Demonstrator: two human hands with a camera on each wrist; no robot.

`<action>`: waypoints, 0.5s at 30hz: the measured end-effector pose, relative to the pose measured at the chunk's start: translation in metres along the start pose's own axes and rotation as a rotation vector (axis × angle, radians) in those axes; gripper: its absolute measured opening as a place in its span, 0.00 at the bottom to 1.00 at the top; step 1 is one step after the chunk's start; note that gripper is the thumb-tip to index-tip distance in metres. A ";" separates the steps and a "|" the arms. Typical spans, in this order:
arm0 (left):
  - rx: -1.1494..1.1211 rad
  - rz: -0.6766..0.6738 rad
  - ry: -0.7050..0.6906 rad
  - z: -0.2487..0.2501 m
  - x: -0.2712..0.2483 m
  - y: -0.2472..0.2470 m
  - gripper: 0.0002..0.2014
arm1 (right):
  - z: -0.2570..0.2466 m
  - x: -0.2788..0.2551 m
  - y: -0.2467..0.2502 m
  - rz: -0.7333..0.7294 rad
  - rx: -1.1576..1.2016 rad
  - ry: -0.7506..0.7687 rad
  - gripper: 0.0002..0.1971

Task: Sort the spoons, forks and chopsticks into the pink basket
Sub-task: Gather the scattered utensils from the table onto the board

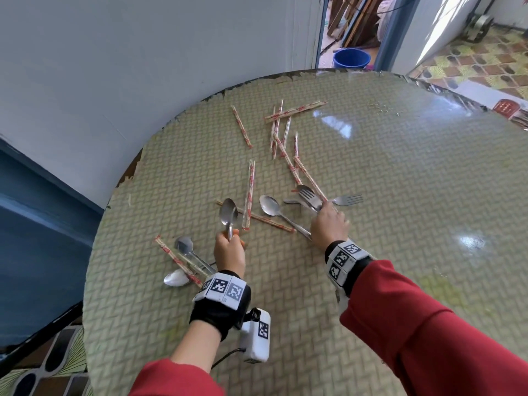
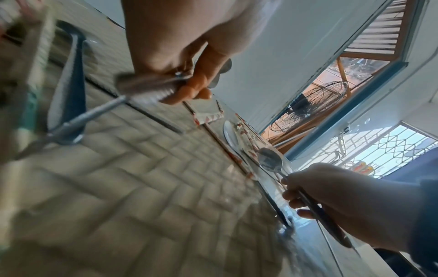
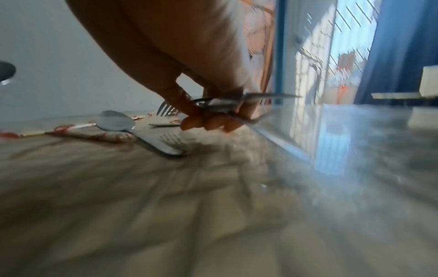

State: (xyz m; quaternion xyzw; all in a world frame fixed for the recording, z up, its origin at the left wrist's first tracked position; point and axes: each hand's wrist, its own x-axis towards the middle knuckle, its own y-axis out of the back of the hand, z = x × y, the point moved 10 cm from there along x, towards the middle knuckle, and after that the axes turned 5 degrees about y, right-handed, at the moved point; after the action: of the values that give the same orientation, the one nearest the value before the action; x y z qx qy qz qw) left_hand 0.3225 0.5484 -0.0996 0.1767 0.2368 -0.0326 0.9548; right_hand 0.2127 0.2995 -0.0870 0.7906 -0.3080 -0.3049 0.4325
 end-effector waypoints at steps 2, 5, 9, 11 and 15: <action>0.042 0.091 0.018 0.000 0.002 0.020 0.09 | -0.015 0.000 -0.008 -0.086 0.101 0.111 0.15; 0.108 0.167 0.042 -0.007 0.004 0.044 0.12 | -0.033 -0.003 -0.024 -0.202 0.130 0.203 0.15; 0.158 0.218 0.062 -0.019 0.004 0.063 0.12 | -0.047 -0.008 -0.032 -0.210 0.072 0.275 0.17; 0.160 0.244 0.056 -0.023 0.002 0.072 0.10 | -0.051 -0.010 -0.032 -0.223 0.065 0.276 0.13; 0.131 0.271 0.035 -0.027 -0.001 0.086 0.09 | -0.048 -0.014 -0.033 -0.274 0.034 0.212 0.14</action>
State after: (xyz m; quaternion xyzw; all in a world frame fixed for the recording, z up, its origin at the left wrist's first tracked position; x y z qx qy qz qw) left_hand 0.3223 0.6382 -0.0936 0.2698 0.2249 0.0842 0.9325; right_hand 0.2473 0.3478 -0.0918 0.8601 -0.1551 -0.2706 0.4038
